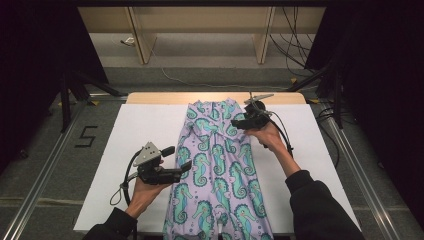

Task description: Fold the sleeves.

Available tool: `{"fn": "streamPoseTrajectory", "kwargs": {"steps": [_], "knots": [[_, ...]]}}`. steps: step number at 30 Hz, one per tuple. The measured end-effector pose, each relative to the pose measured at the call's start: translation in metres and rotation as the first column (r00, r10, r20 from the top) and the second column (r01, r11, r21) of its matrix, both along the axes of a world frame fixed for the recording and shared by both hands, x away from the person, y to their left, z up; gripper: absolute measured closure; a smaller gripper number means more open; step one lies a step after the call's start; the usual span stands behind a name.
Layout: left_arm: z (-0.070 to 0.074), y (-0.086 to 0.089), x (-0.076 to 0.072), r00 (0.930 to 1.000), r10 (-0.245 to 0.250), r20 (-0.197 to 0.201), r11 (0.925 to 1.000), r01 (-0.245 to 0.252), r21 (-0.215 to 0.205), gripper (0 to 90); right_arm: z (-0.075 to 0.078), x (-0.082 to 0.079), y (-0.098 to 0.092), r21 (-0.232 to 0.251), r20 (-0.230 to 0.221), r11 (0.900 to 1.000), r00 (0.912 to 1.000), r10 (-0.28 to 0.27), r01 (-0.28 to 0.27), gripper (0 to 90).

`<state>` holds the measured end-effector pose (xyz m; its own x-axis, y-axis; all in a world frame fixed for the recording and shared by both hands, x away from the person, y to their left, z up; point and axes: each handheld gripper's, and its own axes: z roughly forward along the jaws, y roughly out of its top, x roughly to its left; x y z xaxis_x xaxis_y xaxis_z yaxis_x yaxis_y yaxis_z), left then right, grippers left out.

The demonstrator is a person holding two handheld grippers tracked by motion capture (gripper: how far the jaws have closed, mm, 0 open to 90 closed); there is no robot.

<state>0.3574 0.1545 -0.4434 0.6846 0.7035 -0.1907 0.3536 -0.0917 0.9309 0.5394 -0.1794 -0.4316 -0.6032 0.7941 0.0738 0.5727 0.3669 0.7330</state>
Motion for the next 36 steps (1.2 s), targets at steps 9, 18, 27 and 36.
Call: {"fn": "streamPoseTrajectory", "kwargs": {"steps": [9,18,27,36], "knots": [[-0.002,0.004,0.007,0.9988,0.033,-0.036,0.9994,-0.033,0.006,15.8,0.000,0.004,-0.007,0.022,-0.023,0.999,0.9994,-0.027,0.027,30.1],[0.003,0.008,0.021,0.9961,0.064,-0.061,0.9977,-0.062,0.027,15.7,0.001,0.007,-0.015,0.049,-0.046,0.997,0.9977,-0.049,0.051,28.1],[0.005,0.012,0.043,0.9904,0.092,-0.104,0.9955,-0.089,0.033,15.7,0.000,0.009,-0.020,0.056,-0.064,0.997,0.9963,-0.057,0.061,26.9],[0.005,0.015,0.061,0.9878,0.102,-0.118,0.9941,-0.096,0.051,15.7,-0.004,0.012,-0.021,0.053,-0.074,0.996,0.9952,-0.064,0.068,26.5]]}}
